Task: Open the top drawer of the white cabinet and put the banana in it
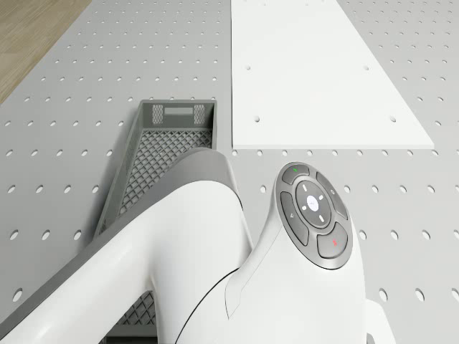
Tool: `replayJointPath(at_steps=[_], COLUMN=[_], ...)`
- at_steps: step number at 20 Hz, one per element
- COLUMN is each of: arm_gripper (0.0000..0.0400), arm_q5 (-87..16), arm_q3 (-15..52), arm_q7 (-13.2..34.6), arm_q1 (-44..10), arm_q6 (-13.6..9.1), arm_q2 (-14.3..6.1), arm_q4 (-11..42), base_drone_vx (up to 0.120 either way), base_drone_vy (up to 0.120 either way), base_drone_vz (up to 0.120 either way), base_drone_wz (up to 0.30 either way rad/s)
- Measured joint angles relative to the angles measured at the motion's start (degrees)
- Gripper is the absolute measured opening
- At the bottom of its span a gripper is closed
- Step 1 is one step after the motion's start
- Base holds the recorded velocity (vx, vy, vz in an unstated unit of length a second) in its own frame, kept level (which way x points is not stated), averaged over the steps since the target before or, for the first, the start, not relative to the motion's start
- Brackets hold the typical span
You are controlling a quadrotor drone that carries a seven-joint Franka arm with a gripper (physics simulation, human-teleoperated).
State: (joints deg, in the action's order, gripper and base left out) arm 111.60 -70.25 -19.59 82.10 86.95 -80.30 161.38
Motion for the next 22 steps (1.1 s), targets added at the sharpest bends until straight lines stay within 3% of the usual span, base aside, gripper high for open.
replayJointPath(at_steps=[10,13,18,22], arm_gripper=[0.0400,0.0400,0.0400,0.0400], arm_q5=[-0.1,-0.2,-0.3,-0.3], arm_q3=[-0.1,-0.1,-0.1,-0.1], arm_q7=[-0.1,-0.1,-0.2,-0.2], arm_q1=[0.1,0.2,0.2,0.3], arm_q6=[0.3,0.4,0.5,0.6], arm_q2=[-0.3,-0.4,-0.6,-0.7], arm_q4=[0.0,0.0,0.0,0.0], base_drone_vx=[0.000,0.107,0.008,0.000], base_drone_vy=[0.000,0.000,0.000,-0.090], base_drone_vz=[-0.120,-0.120,-0.120,-0.120], base_drone_wz=[0.000,0.000,0.000,0.000])
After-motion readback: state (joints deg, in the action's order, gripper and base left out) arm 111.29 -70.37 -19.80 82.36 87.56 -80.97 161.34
